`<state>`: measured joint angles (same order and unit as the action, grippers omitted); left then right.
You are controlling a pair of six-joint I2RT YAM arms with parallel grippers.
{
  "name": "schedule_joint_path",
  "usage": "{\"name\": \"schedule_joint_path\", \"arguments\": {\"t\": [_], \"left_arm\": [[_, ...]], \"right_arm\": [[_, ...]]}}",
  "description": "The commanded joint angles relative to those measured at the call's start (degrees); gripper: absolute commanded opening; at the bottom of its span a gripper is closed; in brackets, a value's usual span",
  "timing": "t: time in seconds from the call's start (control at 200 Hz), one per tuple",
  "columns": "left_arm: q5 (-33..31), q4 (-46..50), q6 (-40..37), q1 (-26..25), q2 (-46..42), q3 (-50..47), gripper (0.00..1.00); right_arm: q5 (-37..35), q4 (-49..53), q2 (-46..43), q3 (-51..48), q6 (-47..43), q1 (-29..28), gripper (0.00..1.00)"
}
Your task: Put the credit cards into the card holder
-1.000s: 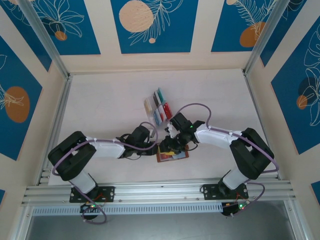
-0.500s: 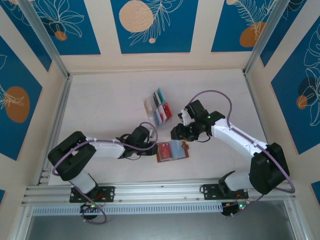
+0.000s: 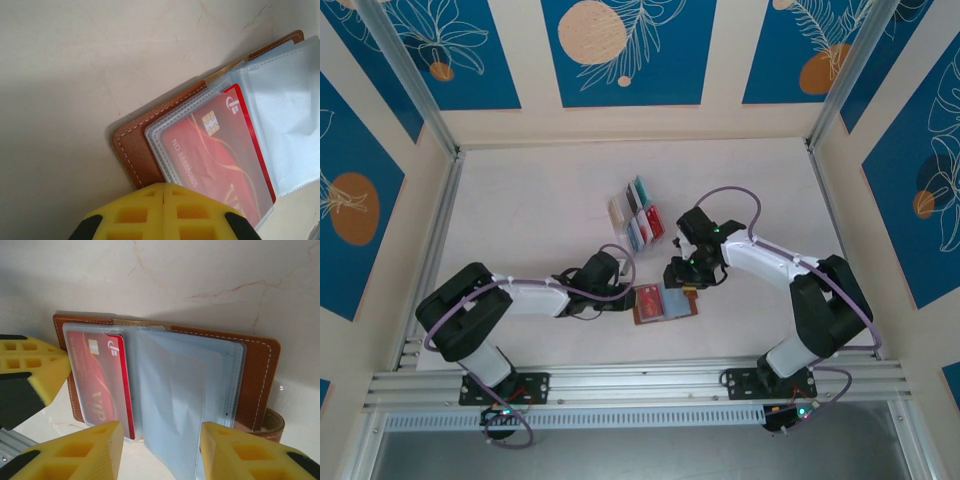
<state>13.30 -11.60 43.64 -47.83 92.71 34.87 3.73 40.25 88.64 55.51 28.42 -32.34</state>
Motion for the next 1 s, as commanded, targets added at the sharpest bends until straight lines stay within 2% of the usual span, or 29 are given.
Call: {"name": "schedule_joint_path", "arguments": {"t": [0.0,0.2,0.355,0.665,0.995], "left_arm": [[-0.82,9.57,0.48,-1.57,4.55,-3.41,0.03],[-0.82,9.49,0.48,-1.61,4.49,-3.58,0.02],[-0.78,9.33,0.48,-1.56,4.57,-3.68,0.02],[-0.64,8.96,0.48,-1.57,4.76,-3.79,0.02],[-0.56,8.61,0.54,-1.64,5.03,-3.96,0.03]], "right_arm": [[-0.56,0.19,1.33,1.17,-1.00,-0.68,0.45],[-0.60,-0.17,2.52,1.43,-1.08,-1.15,0.45],[-3.23,0.53,1.71,1.89,-1.06,-1.94,0.42],[-0.46,0.80,1.83,2.35,-1.71,-1.13,0.42],[-7.45,2.70,-1.49,3.55,-1.87,-0.93,0.42]]}}
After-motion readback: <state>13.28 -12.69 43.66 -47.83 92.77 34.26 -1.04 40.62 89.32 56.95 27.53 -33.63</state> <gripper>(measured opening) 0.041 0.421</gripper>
